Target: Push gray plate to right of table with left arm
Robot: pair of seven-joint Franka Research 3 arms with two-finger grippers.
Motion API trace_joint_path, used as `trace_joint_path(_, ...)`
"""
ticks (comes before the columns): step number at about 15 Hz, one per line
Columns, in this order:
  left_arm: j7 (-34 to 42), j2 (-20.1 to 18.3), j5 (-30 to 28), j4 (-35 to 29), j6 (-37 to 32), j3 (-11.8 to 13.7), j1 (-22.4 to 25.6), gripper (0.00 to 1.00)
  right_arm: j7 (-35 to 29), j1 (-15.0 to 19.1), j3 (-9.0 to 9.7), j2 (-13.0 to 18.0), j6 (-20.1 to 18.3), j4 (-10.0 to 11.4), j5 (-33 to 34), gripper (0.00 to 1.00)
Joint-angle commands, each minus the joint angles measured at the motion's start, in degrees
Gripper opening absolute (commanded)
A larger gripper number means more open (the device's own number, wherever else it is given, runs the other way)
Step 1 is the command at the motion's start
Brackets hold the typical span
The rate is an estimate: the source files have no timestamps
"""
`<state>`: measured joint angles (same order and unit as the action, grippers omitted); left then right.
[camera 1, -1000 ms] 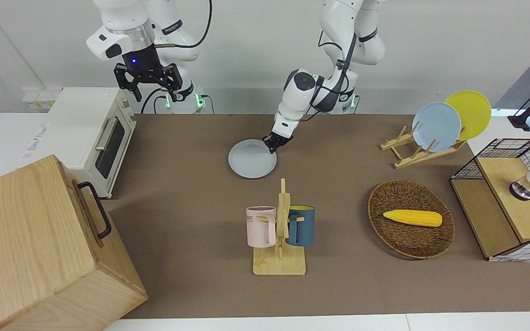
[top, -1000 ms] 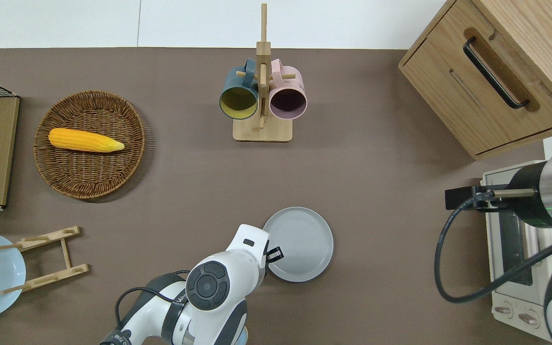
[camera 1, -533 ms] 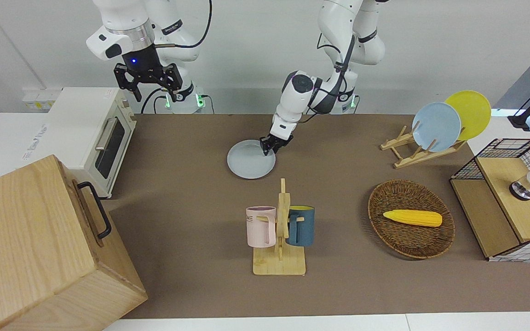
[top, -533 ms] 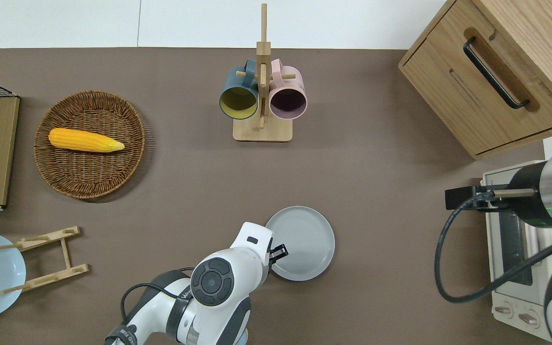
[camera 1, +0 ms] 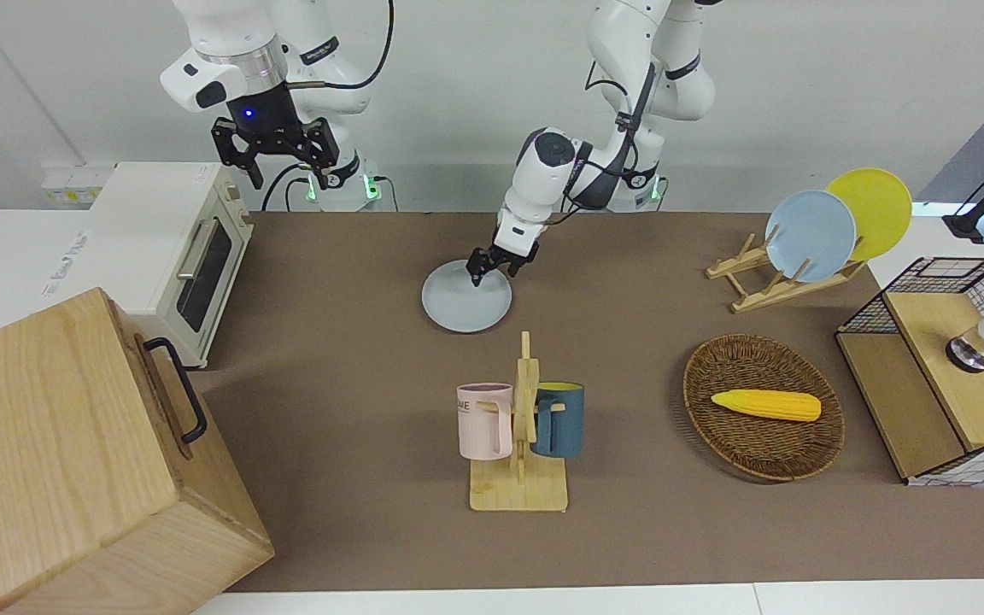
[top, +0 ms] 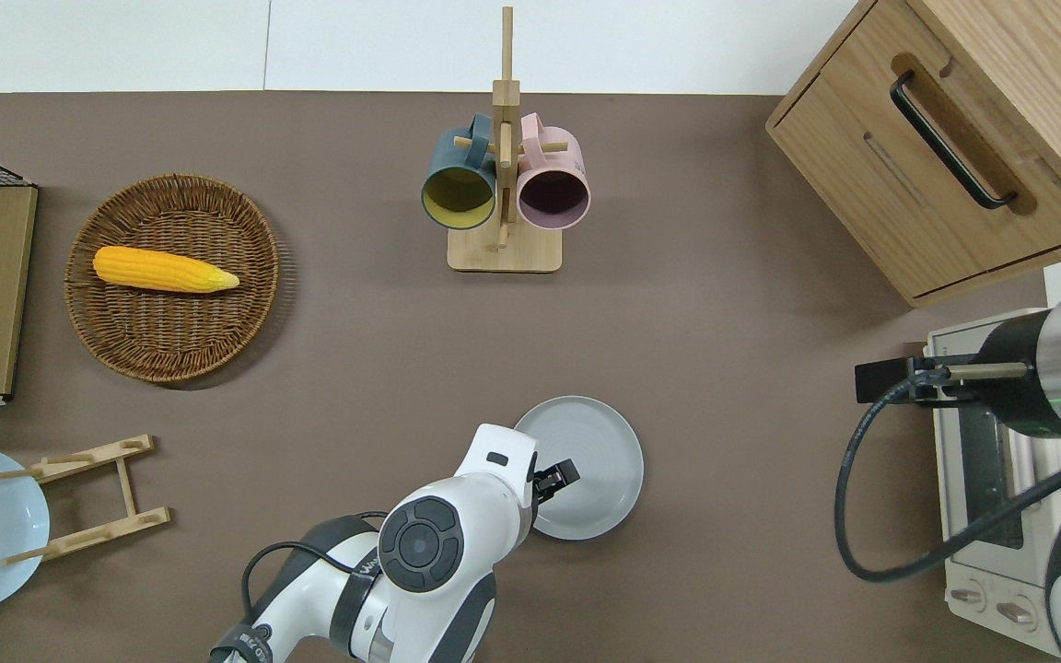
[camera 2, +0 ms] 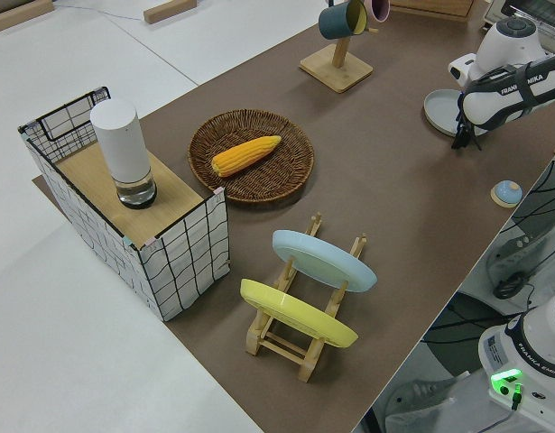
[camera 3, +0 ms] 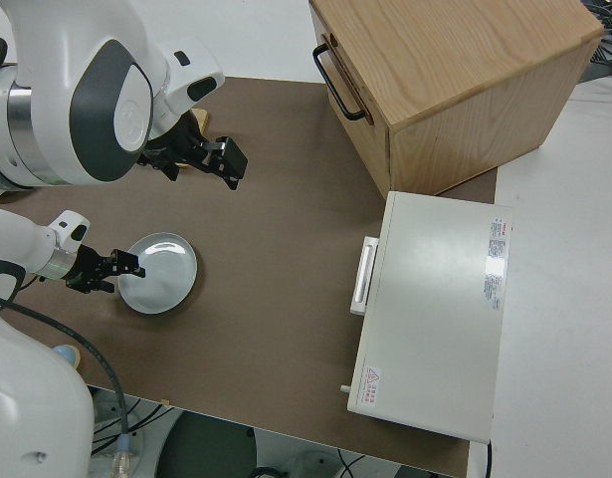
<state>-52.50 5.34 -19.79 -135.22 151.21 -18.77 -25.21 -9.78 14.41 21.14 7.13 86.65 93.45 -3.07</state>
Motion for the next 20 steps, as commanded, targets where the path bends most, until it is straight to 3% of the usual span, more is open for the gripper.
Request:
trace_joint_path(1, -0.5, -3.49, 0.19, 3.19, -9.57, 1.1, 1.12, 0.98, -0.59, 1.41, 0.83, 1.57, 0.01, 1.56, -1.23, 0.996)
trace_joint_path(5, 0.9, -4.72, 4.65, 9.35, -22.34, 6.19, 1.56, 0.99, -0.59, 1.41, 0.83, 1.57, 0.01, 1.56, -1.23, 0.996)
trace_joint_path(8, 8.08, -6.22, 6.17, 10.24, -29.63, 9.27, 3.31, 0.99, -0.59, 1.41, 0.83, 1.57, 0.01, 1.56, -1.23, 0.996)
trace_joint_path(10, 17.91, -6.84, 9.13, 15.84, -39.72, 15.83, 4.02, 0.99, -0.59, 1.41, 0.83, 1.57, 0.01, 1.56, -1.23, 0.996)
trace_joint_path(11, 21.18, -6.75, 10.2, 17.34, -41.77, 17.78, 4.11, 0.99, -0.59, 1.41, 0.83, 1.57, 0.01, 1.56, -1.23, 0.996)
trace_joint_path(13, 32.31, -6.84, 10.74, 19.11, -45.03, 24.62, 4.55, 0.99, -0.59, 1.41, 0.83, 1.57, 0.01, 1.56, -1.23, 0.996)
trace_joint_path(15, 42.77, -6.75, 11.0, 21.3, -47.31, 28.24, 6.04, 0.99, -0.59, 1.41, 0.83, 1.57, 0.01, 1.56, -1.23, 0.996)
trace_joint_path(16, 46.74, -6.84, 13.87, 23.23, -48.98, 29.83, 6.57, 0.99, -0.59, 1.41, 0.83, 1.57, 0.01, 1.56, -1.23, 0.996)
trace_joint_path(18, 49.33, -6.84, 19.86, 26.23, -51.98, 30.98, 6.84, 0.99, -0.59, 1.41, 0.83, 1.57, 0.01, 1.56, -1.23, 0.996)
trace_joint_path(20, 49.33, -7.8, 21.45, 28.15, -52.86, 30.98, 7.71, 0.99, -0.59, 1.41, 0.83, 1.57, 0.01, 1.56, -1.23, 0.996)
